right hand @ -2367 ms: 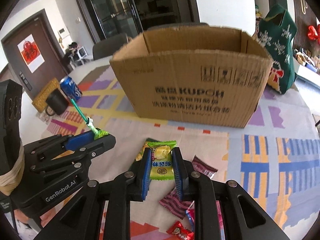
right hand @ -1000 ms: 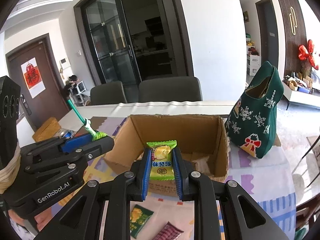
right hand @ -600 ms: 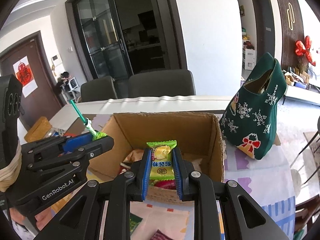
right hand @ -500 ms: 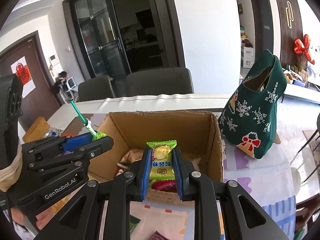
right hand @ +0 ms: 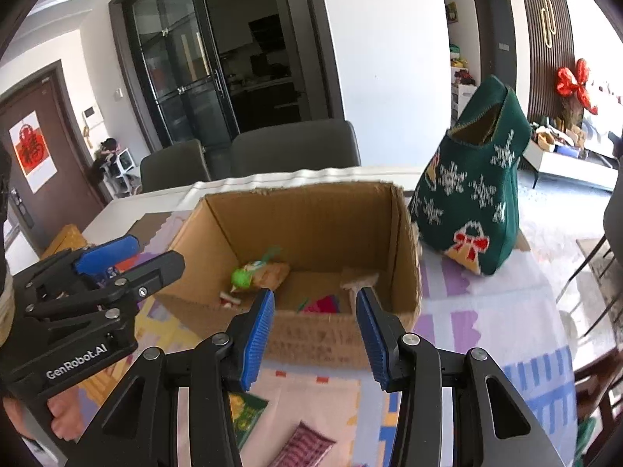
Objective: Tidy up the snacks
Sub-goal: 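Withdraw both tools from the box back over the remaining snacks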
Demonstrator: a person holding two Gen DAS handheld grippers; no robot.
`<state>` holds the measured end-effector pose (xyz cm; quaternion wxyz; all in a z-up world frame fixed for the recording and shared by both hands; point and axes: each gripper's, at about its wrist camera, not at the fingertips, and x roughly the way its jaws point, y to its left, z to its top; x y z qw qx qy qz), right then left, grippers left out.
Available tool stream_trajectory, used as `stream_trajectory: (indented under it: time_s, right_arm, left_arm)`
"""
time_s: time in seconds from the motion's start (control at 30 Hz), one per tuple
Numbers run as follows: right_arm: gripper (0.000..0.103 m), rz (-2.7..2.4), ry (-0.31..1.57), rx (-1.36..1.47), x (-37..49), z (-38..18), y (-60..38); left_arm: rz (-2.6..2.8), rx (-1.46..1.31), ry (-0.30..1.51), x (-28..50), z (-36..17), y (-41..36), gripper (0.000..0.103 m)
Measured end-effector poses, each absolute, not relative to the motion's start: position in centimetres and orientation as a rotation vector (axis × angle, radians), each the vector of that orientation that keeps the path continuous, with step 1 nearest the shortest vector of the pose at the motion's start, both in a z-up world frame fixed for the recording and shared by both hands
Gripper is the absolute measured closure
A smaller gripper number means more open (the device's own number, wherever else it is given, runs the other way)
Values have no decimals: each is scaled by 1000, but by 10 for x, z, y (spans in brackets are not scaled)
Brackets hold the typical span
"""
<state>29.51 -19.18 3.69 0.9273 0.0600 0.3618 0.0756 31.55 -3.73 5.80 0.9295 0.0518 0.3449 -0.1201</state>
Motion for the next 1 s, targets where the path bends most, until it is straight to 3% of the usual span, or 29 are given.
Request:
stream_trajectory:
  time_s: [1.0]
  right_arm:
    - [58, 131, 984, 164, 239, -50, -173]
  left_arm:
    - [-258, 132, 880, 254, -35, -25, 41]
